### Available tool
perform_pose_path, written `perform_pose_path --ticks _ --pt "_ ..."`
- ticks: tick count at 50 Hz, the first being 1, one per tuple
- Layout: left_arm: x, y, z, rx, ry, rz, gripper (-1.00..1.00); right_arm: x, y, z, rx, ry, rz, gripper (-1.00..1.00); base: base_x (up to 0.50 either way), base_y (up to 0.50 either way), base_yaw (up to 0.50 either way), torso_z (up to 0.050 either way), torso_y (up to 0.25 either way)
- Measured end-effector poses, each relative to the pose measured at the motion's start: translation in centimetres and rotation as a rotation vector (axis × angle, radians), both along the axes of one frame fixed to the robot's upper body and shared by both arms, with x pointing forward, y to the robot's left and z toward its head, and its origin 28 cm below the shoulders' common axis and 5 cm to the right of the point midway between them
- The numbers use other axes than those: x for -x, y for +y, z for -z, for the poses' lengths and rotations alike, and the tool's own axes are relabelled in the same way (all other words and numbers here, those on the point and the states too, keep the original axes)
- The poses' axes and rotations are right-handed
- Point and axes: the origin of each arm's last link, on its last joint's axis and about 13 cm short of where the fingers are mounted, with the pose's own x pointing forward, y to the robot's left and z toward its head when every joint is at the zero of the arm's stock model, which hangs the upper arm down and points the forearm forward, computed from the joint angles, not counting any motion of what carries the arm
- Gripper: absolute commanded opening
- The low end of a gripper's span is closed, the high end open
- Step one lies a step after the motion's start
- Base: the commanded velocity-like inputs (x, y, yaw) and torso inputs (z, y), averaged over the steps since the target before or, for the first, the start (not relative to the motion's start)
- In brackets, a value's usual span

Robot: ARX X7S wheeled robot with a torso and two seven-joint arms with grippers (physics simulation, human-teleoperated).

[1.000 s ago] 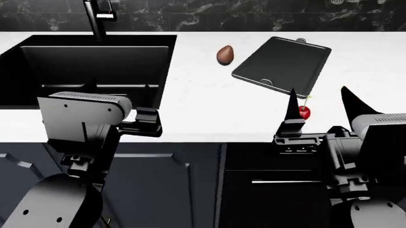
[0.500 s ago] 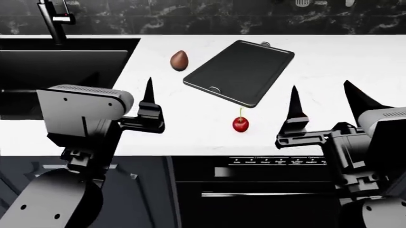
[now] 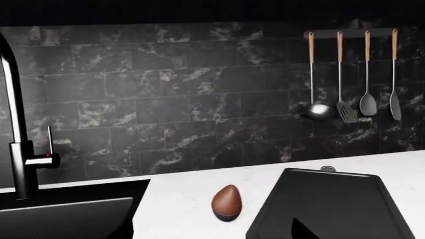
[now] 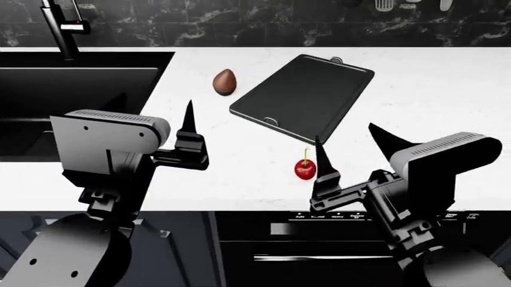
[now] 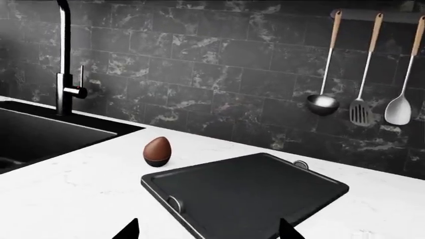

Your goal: Pick up the fruits and vegetables and place them in the sink. Turn on the sink faucet to wash them. Then turn the sink off and put them in the tray.

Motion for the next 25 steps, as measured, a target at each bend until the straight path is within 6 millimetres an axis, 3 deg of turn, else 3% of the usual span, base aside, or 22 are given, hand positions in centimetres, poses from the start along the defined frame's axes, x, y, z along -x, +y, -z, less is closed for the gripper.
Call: perform_pose_path --ticks 25 --pt "0.0 0.1 0.1 0.003 0.001 -0.004 1.00 -1.1 1.8 1.9 0.035 0.143 -0.109 1.00 0.00 0.00 0.00 0.000 0.000"
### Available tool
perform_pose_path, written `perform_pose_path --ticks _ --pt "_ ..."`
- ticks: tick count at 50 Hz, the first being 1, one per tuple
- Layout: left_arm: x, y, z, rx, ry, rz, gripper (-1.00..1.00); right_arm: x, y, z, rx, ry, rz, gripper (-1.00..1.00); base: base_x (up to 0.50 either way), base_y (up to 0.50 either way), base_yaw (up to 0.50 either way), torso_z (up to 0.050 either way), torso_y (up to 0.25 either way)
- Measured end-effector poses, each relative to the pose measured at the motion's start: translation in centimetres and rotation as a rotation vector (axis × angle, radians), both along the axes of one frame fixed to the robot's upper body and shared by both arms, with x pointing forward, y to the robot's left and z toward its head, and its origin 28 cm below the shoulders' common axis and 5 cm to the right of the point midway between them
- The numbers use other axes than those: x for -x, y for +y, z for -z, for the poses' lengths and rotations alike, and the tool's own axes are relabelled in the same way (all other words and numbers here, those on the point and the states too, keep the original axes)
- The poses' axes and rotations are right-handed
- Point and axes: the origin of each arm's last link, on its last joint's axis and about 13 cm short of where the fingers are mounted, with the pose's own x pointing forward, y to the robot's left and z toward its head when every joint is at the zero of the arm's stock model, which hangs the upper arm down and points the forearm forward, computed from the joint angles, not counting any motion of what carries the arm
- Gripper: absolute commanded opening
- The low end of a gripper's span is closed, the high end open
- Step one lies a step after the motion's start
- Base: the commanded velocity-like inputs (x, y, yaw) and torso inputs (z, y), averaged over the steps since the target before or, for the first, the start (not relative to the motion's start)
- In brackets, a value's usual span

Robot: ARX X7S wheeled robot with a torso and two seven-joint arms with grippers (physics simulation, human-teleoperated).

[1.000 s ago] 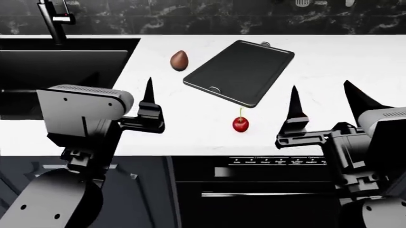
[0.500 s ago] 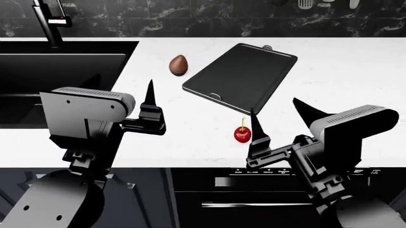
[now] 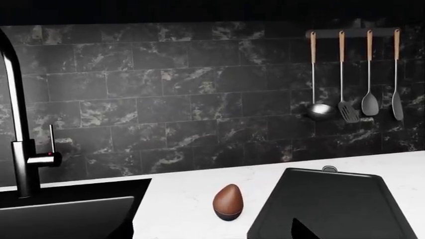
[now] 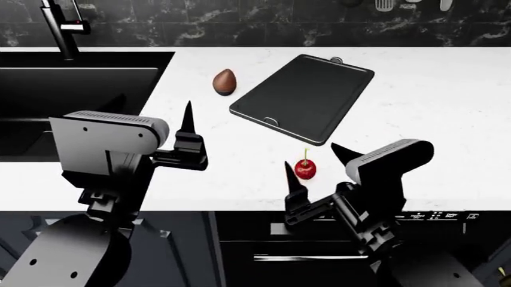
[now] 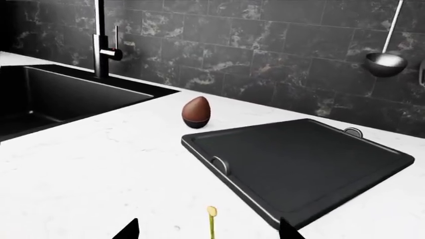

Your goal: Pick up the fruits and vegetables and place them in the sink. Turn on the sink faucet to wash them. Then turn the sink off and put them in the tray.

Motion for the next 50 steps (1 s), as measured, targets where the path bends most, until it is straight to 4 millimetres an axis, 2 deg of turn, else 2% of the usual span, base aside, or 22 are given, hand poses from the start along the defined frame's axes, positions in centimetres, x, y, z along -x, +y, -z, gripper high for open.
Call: perform_pose_path --ticks 34,45,46,50 --pt "0.0 0.1 0.2 -0.001 0.002 0.004 1.00 -2.6 0.6 1.8 0.084 0.139 0.013 1.00 0.00 0.00 0.00 0.000 0.000" --pt "0.0 0.1 0.3 0.000 0.002 0.008 1.00 -3.4 0.7 1.8 0.070 0.159 -0.026 1.00 0.00 0.00 0.00 0.000 0.000" --pt "0.0 0.1 0.3 0.000 0.002 0.008 1.00 -3.5 0.8 1.8 0.069 0.161 -0.030 -1.00 0.00 0.00 0.00 0.000 0.000" --pt "-0.1 0.1 0.3 0.000 0.002 0.008 1.00 -3.5 1.1 1.8 0.060 0.176 -0.067 -1.00 0.00 0.00 0.00 0.000 0.000"
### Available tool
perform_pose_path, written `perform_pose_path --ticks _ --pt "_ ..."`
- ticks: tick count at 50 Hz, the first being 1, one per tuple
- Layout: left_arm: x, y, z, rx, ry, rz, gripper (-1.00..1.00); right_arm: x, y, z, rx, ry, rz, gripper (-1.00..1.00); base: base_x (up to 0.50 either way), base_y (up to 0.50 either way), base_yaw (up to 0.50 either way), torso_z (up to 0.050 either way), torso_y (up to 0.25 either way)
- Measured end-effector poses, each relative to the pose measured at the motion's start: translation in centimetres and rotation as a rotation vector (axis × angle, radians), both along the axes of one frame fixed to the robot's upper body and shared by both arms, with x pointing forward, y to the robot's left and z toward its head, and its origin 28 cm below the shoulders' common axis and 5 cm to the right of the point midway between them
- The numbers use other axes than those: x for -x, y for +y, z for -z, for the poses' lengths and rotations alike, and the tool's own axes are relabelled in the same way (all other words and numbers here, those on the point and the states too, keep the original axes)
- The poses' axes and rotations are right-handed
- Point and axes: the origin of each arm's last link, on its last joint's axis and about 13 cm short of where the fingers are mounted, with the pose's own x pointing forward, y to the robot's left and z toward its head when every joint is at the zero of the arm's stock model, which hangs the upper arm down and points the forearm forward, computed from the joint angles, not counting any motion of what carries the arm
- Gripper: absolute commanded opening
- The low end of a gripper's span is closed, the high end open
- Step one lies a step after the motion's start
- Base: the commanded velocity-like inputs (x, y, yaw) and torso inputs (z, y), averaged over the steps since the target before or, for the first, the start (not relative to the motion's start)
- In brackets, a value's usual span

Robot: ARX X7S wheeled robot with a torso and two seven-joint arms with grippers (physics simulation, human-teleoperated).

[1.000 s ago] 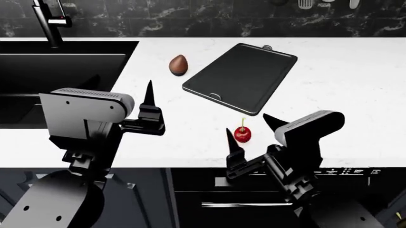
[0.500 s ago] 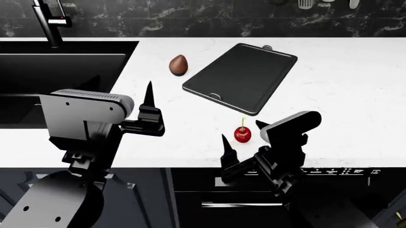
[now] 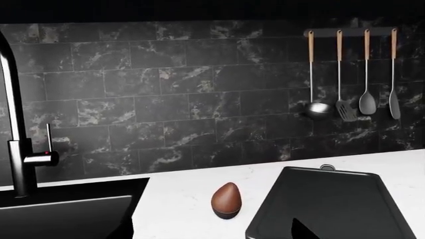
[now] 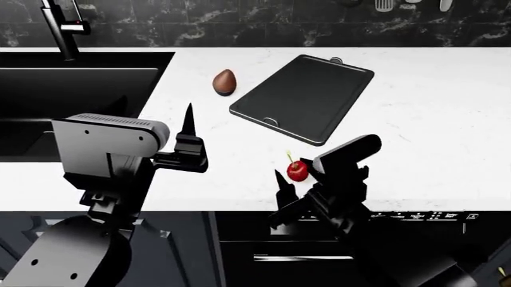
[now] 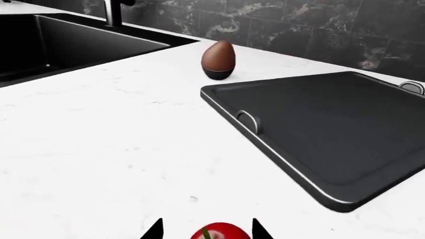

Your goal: Pick up the fruits and vegetables and place them in the sink. Turn on the sink faucet to wash them. Then turn the sink off and put them in the tray.

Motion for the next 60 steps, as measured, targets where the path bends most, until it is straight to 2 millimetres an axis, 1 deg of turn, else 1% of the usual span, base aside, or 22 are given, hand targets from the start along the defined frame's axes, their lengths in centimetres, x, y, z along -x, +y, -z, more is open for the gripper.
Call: perform_pose_path --ticks 6,13,17,25,31,38,50,60 --pt "0.0 0.0 0.1 0.000 0.000 0.000 1.00 0.1 0.0 -0.1 0.013 0.002 0.005 -1.00 0.00 0.00 0.00 0.000 0.000" --pt "0.0 0.0 0.0 0.000 0.000 0.000 1.00 0.4 -0.9 -0.8 0.052 -0.026 0.079 -1.00 0.00 0.00 0.00 0.000 0.000" --pt "0.0 0.0 -0.1 -0.001 -0.001 0.001 1.00 0.7 -1.4 -2.0 0.062 -0.067 0.116 -1.00 0.00 0.00 0.00 0.000 0.000" --pt "0.1 0.1 -0.5 -0.005 -0.008 0.000 1.00 1.6 -2.2 -5.6 0.062 -0.173 0.153 -1.00 0.00 0.04 0.00 0.000 0.000" --pt "0.4 0.4 -1.3 -0.006 -0.017 0.000 1.00 2.4 -2.6 -7.8 0.072 -0.237 0.170 -1.00 -0.07 0.49 0.00 0.000 0.000" --pt "0.8 1.3 -2.5 -0.008 -0.019 -0.004 1.00 3.0 -2.9 -9.8 0.096 -0.277 0.164 -1.00 -0.09 0.50 0.00 0.000 0.000" --pt "1.4 3.3 -4.8 0.004 0.016 -0.002 1.00 3.2 -3.1 -12.3 0.122 -0.288 0.154 -1.00 -0.08 0.50 0.00 0.049 0.000" --pt "1.8 4.6 -6.1 0.000 0.044 0.008 1.00 3.3 -3.2 -13.6 0.160 -0.282 0.143 -1.00 -0.08 0.50 0.00 0.050 0.000"
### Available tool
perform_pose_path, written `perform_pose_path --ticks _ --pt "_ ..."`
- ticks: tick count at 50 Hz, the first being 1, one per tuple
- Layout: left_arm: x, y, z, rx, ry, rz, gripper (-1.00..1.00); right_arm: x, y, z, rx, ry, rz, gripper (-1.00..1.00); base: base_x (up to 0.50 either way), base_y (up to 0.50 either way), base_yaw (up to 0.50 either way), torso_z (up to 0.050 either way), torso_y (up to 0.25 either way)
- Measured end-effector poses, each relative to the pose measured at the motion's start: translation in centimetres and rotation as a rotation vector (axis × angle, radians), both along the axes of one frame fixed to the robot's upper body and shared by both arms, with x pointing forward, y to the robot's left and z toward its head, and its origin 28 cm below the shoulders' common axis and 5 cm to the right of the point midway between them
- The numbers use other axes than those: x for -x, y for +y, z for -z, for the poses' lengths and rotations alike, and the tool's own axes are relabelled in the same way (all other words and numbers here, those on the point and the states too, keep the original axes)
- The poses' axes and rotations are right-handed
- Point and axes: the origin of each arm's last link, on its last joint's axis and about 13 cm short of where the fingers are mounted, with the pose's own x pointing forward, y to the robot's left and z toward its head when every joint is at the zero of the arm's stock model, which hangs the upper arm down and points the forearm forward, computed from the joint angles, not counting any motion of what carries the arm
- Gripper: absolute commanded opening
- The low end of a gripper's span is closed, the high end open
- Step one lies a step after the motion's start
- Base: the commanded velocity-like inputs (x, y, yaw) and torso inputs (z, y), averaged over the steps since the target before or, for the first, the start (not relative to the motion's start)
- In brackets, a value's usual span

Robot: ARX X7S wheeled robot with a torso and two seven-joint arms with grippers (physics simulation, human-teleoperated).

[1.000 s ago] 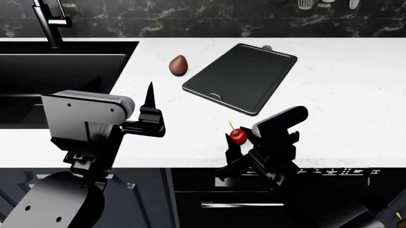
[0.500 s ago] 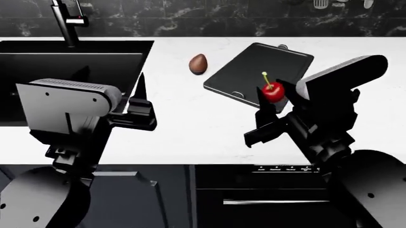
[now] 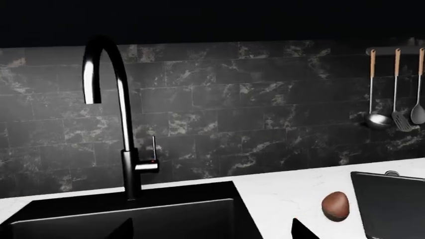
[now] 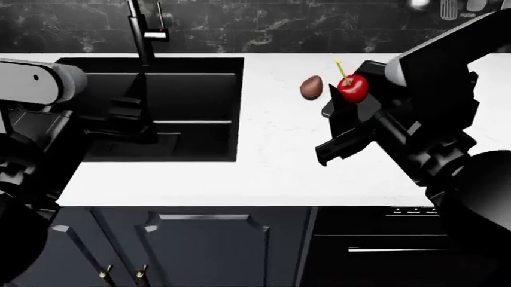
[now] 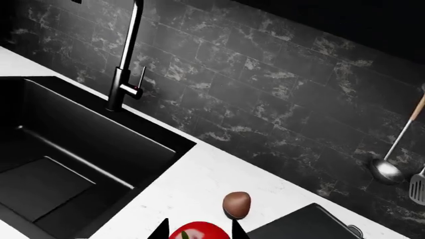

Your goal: Pick up the fruits and vegetables and place them in the sink. Turn on the sink faucet to wash them. Then turn the sink off and put them in the tray.

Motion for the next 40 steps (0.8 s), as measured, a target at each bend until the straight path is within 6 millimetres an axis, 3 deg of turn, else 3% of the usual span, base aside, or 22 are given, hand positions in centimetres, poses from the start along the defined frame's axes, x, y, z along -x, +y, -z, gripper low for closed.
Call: perform_pose_path --ticks 40 --pt "1.2 1.1 -2.2 -0.016 0.056 0.071 1.00 -0.1 -0.2 -0.6 0.040 -0.008 0.005 -1.00 -0.03 0.50 0.00 0.050 0.000"
